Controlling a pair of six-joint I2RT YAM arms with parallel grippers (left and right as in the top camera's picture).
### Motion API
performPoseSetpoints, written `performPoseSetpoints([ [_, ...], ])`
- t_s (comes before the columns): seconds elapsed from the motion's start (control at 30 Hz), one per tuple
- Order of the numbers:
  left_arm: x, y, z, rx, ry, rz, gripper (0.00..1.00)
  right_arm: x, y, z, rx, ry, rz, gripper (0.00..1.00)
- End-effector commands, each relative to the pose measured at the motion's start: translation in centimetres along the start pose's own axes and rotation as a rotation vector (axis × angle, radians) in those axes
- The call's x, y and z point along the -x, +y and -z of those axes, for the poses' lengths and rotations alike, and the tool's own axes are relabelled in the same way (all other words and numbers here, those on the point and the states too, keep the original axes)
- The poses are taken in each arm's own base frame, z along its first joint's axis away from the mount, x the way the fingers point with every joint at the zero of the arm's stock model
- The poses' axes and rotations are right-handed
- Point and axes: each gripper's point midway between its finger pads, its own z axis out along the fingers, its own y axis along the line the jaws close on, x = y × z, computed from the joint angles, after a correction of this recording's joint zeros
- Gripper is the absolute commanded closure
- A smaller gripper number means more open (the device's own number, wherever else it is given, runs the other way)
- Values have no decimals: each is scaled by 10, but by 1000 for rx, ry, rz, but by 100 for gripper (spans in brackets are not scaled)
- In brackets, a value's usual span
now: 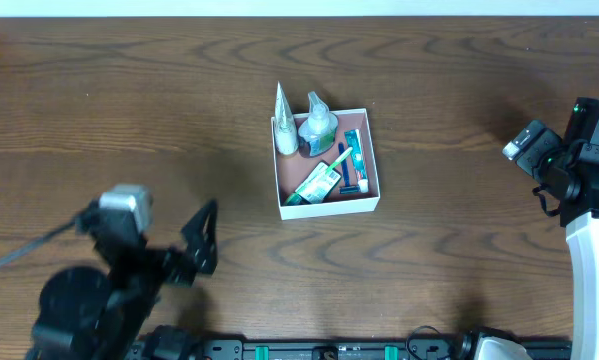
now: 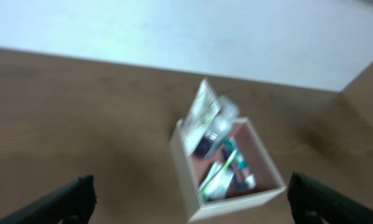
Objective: Pack container
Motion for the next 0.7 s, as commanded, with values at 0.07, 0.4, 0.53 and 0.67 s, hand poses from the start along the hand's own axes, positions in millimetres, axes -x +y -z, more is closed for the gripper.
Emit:
performPoseSetpoints([
  [0.07,-12,31,27,151,-28,3,2,5,-3,3,-10,-18,-12,1],
  [0.4,-49,77,10,326,-90,49,2,5,-3,3,-10,-18,-11,1],
  [0.53,-43,83,-18,260,-282,80,2,5,-3,3,-11,-18,-12,1],
  [0.67,-40,78,-43,143,-418,57,2,5,-3,3,-10,-18,-11,1],
])
